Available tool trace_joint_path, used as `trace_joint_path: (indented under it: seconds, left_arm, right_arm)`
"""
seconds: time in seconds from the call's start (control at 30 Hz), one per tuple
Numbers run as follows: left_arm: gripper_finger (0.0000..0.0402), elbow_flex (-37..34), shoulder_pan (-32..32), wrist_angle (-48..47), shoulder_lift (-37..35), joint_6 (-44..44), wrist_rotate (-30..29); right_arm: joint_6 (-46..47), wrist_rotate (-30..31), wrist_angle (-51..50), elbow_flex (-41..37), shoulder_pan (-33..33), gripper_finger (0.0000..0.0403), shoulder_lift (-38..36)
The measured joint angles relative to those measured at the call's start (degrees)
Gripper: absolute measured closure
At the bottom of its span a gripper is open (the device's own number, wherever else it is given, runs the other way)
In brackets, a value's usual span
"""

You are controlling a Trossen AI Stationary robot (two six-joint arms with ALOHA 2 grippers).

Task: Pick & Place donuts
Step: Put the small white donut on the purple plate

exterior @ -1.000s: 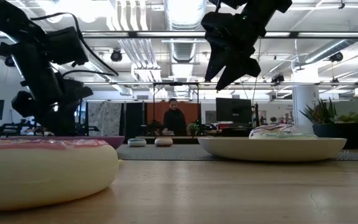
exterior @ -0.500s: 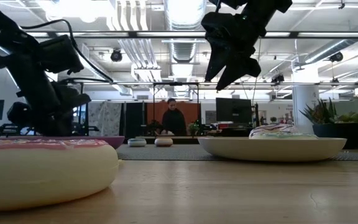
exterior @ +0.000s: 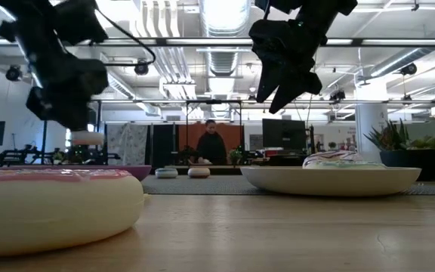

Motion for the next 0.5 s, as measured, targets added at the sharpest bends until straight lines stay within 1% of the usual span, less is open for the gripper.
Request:
trace_joint_path:
  seconds: [0.13,0.2,0.27,0.33,0.4,0.5]
  left_arm:
    - [0.0401,1.3,-10.1,-4.3,2.0,-3.5,0.5]
    - [0.0401,0.7,-15.0,-3.2,3.3,-6.9,0.4]
    - [0.0401,0.3,-18.6,-2.9,4.5,-10.2,-1.1]
    - [0.04,-0.5,-20.7,-3.0,6.0,-14.2,-3.6]
    - [0.0393,-1.2,-21.4,-3.5,7.2,-18.2,-5.0]
    - [0.0364,-1.4,-21.4,-3.3,8.2,-20.7,-5.2]
  right_arm:
    - [0.0,0.0,0.0,0.0,0.0,0.0188,0.0]
    - [0.0,0.0,0.1,0.0,0.0,0.0188,0.0]
    - [-0.2,0.3,0.2,0.0,0.0,0.0188,0.0]
    - [-0.4,0.5,0.2,0.0,0.0,0.0188,0.0]
    - [-0.8,0.8,0.3,0.0,-0.1,0.0188,0.0]
    - [-1.6,1.1,0.4,0.0,-0.4,0.0188,0.0]
